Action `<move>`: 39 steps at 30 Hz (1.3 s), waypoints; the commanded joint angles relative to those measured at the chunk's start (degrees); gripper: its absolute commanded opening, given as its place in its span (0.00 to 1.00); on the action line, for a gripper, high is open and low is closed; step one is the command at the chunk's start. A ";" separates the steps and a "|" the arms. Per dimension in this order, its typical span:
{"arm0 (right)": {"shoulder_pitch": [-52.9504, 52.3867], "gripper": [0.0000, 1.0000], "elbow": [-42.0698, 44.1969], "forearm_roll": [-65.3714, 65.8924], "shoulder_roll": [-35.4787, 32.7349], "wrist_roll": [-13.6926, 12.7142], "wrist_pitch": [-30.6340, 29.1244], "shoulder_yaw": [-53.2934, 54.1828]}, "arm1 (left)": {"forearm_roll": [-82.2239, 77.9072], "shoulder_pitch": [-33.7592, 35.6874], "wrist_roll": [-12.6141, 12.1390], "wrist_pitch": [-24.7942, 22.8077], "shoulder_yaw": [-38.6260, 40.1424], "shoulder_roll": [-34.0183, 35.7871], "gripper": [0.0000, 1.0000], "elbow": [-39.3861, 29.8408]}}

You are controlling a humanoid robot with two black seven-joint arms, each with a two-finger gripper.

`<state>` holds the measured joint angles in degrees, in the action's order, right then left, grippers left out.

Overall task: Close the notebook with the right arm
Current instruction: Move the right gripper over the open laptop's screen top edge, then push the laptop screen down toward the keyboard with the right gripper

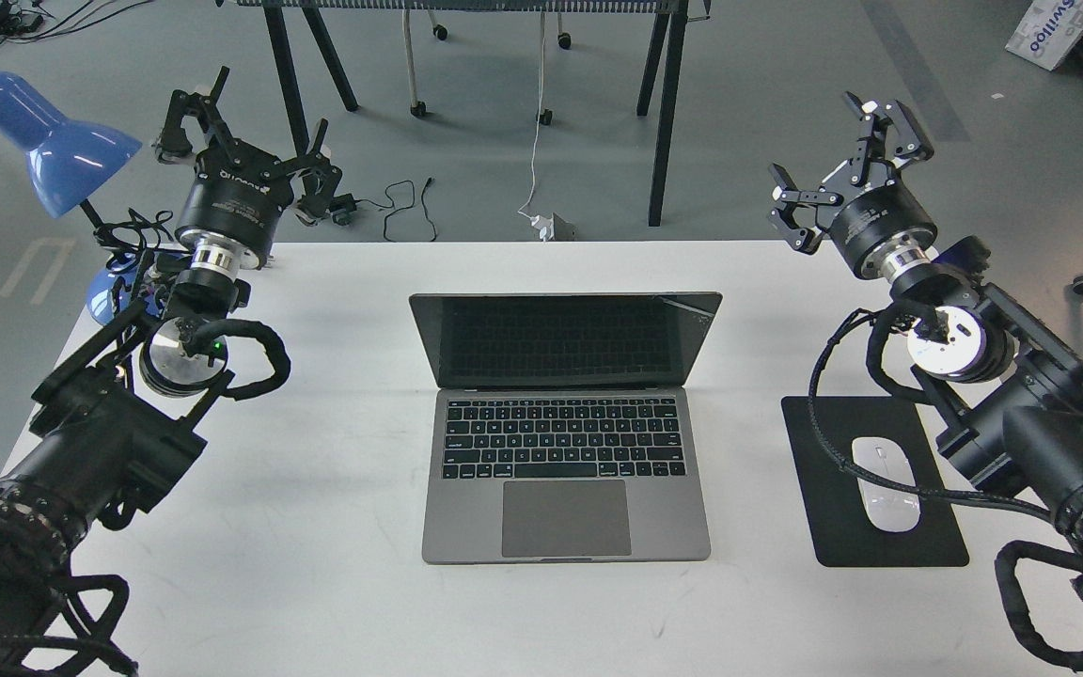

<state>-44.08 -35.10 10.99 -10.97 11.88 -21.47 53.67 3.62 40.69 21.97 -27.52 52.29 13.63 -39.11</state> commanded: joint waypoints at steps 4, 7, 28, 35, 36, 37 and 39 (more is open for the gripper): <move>0.04 1.00 -7.07 0.00 1.56 -2.21 0.46 -8.22 | -0.10 -0.09 -0.08 0.01 0.00 -0.01 1.00 0.00; 1.62 1.00 -11.21 0.00 0.77 -2.74 0.55 -11.04 | -0.19 -0.09 -0.08 -0.08 0.00 -0.01 1.00 0.00; 14.55 1.00 -26.69 2.28 -10.74 -4.77 0.02 -22.20 | -0.28 -0.09 -0.17 -0.08 0.00 0.08 1.00 0.00; 15.77 1.00 -26.69 8.61 -10.74 -4.68 0.02 -24.58 | -0.28 -0.09 -0.08 -0.08 0.09 0.08 1.00 0.00; 15.95 1.00 -26.69 9.31 -10.74 -4.76 0.11 -24.67 | -0.28 -0.09 -0.08 -0.08 0.09 0.08 1.00 0.00; 15.95 1.00 -26.60 10.01 -10.66 -4.77 0.20 -25.02 | -0.28 -0.09 -0.08 -0.08 0.09 0.08 1.00 0.00; 15.86 1.00 -26.25 11.42 -10.57 -4.85 0.37 -26.59 | -0.28 -0.09 -0.08 -0.34 0.00 0.08 1.00 0.00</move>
<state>-28.26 -61.78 20.55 -21.71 7.19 -21.36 28.68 3.34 40.60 21.87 -27.61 52.37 13.72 -39.11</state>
